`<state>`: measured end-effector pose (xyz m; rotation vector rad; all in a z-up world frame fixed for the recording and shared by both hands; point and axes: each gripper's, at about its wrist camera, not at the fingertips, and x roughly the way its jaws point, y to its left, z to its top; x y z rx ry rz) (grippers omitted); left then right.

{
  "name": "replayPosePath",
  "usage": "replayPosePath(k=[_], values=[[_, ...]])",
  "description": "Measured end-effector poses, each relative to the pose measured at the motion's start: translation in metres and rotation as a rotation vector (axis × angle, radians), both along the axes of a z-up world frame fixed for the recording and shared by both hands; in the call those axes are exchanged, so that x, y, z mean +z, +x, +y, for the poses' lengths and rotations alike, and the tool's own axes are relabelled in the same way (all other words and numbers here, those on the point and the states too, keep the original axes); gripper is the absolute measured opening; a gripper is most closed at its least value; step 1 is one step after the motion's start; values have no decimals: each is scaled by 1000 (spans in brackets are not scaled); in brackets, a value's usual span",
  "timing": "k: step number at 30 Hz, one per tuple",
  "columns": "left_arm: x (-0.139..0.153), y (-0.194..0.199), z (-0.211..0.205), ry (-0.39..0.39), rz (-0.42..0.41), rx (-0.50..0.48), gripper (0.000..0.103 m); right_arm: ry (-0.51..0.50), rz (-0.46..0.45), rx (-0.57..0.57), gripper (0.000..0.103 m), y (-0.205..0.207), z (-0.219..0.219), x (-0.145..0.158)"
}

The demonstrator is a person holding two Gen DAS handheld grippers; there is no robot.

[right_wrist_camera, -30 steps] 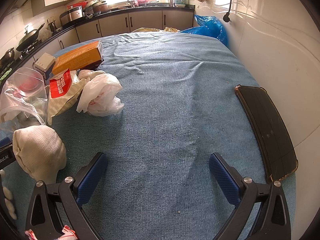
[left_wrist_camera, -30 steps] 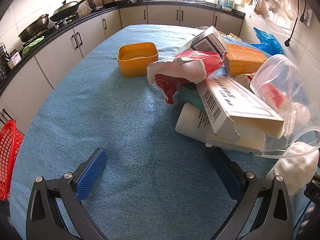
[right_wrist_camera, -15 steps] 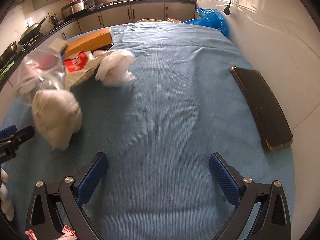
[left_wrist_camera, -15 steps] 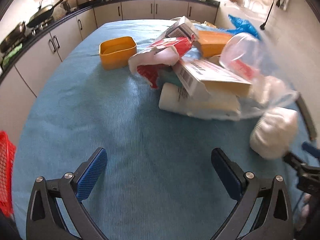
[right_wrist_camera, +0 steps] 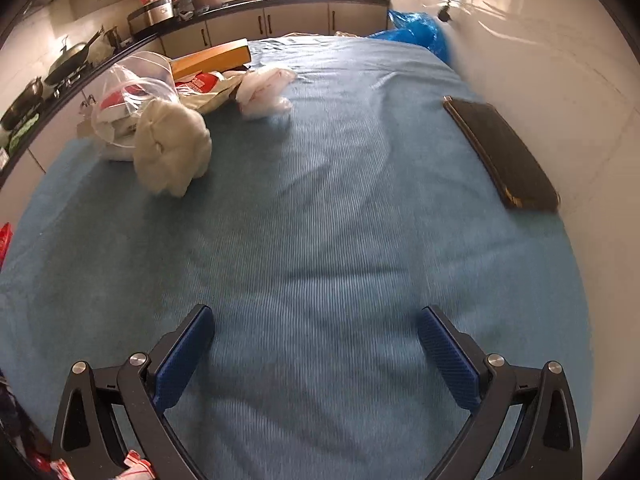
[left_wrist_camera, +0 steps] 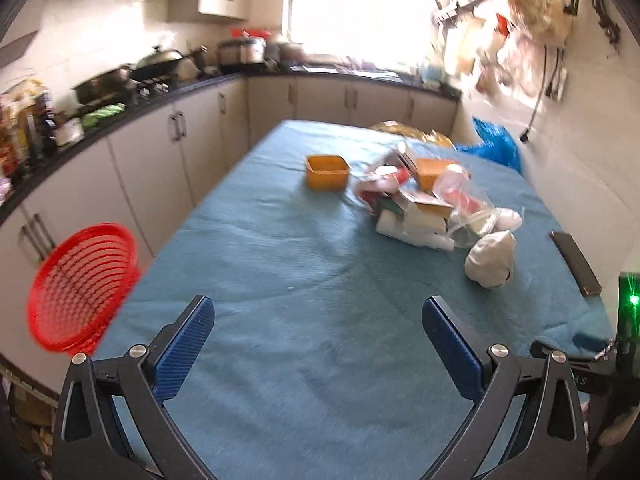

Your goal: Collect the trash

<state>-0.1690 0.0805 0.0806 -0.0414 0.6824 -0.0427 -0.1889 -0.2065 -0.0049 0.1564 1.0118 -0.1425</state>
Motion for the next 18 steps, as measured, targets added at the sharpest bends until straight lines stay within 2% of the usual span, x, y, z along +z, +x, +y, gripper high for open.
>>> replayPosePath(k=[10,18], values=[[14,-34,2,72,-97,34,103,-30,-46,-14,103,-38,8,-1],[6,-35,10,66,-62,46,103,-1,-94,-14,101,-54,13,6]])
